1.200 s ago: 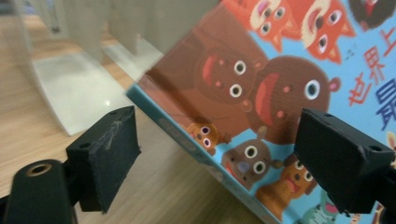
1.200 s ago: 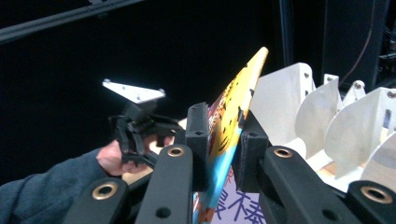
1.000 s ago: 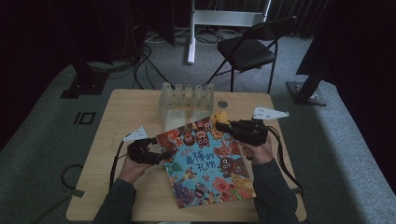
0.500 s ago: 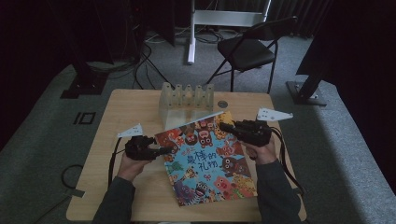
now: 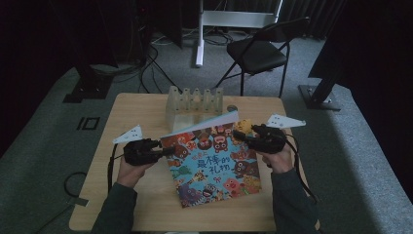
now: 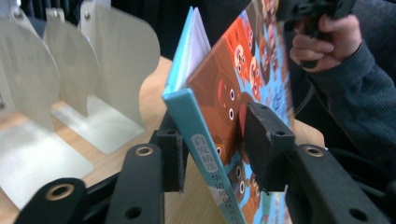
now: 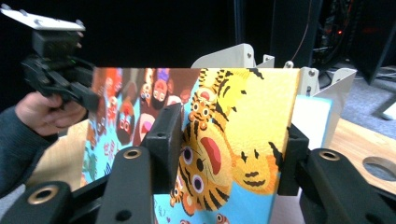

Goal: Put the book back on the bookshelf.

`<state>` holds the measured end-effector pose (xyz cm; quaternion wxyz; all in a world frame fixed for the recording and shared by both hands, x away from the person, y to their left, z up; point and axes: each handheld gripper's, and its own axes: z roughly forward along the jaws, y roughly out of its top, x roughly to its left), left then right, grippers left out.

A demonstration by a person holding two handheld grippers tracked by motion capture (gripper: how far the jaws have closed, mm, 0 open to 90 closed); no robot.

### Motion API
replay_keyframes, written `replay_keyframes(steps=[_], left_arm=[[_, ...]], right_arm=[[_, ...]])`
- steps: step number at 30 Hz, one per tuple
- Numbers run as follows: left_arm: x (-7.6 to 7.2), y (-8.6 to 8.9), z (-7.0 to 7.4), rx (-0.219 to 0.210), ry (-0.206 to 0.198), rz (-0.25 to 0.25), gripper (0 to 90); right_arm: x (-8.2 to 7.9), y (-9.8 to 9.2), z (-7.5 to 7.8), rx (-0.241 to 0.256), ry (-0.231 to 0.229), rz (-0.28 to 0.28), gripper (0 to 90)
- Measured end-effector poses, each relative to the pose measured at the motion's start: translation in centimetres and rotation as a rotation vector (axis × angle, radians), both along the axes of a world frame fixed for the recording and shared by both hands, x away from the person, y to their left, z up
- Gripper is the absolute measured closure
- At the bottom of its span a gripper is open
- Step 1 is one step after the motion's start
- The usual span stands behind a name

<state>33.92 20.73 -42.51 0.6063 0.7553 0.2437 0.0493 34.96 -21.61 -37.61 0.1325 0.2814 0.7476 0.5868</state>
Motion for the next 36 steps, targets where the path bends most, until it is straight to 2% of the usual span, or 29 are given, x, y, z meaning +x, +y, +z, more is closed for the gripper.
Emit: replay_keyframes(steps=[1,3,4,6,7,10,13,14,17,19,20,21,24,27,36], left_arm=[[0.0,0.0,0.0,0.0,0.0,0.0,62.9],[-0.4,0.0,0.8,0.015,-0.032,0.01,64.6],[-0.9,0.1,1.5,0.021,-0.061,0.015,65.7],[-0.9,0.1,1.5,0.021,-0.061,0.015,67.0],[-1.3,0.2,2.4,0.021,-0.099,0.025,67.0],[-1.6,0.3,3.1,0.028,-0.13,0.043,71.8],[-1.9,0.4,3.3,0.047,-0.158,0.055,72.0],[-2.0,0.5,3.3,0.044,-0.161,0.054,71.7],[-2.3,0.4,3.0,0.026,-0.182,0.037,71.6],[-2.5,0.3,2.8,0.014,-0.191,0.024,67.5],[-2.6,0.2,2.7,0.009,-0.19,0.02,67.5],[-2.6,0.1,2.4,0.013,-0.184,0.015,61.0],[-2.6,0.0,2.1,0.0,-0.177,-0.003,56.7],[-2.7,-0.2,1.8,0.015,-0.179,0.005,56.4],[-2.9,-0.9,0.8,0.02,-0.175,0.001,52.8]], right_arm=[[0.0,0.0,0.0,0.0,0.0,0.0,52.7],[-0.2,0.0,0.0,-0.007,-0.013,-0.005,51.6],[-0.3,0.0,0.0,-0.006,-0.016,-0.005,51.6],[-0.3,0.0,0.0,-0.004,-0.02,-0.003,51.6],[-0.3,0.0,0.0,-0.004,-0.02,-0.003,51.6],[-0.5,0.0,-0.2,-0.011,-0.038,0.008,52.0],[-0.6,0.2,-0.4,-0.02,-0.044,0.016,51.8],[-0.8,0.3,-0.5,-0.032,-0.064,0.022,51.7],[-0.9,0.2,-0.5,-0.045,-0.075,0.018,50.1],[-1.2,-0.1,-0.5,-0.056,-0.087,0.01,49.7],[-1.2,-0.1,-0.5,-0.056,-0.087,0.01,49.7],[-1.5,-0.5,-0.4,-0.053,-0.093,0.005,49.6],[-1.6,-1.0,-0.4,-0.054,-0.094,-0.001,48.0],[-1.6,-1.4,-0.5,-0.058,-0.092,-0.01,46.6],[-1.6,-2.4,-1.6,-0.062,-0.066,-0.035,45.7]])
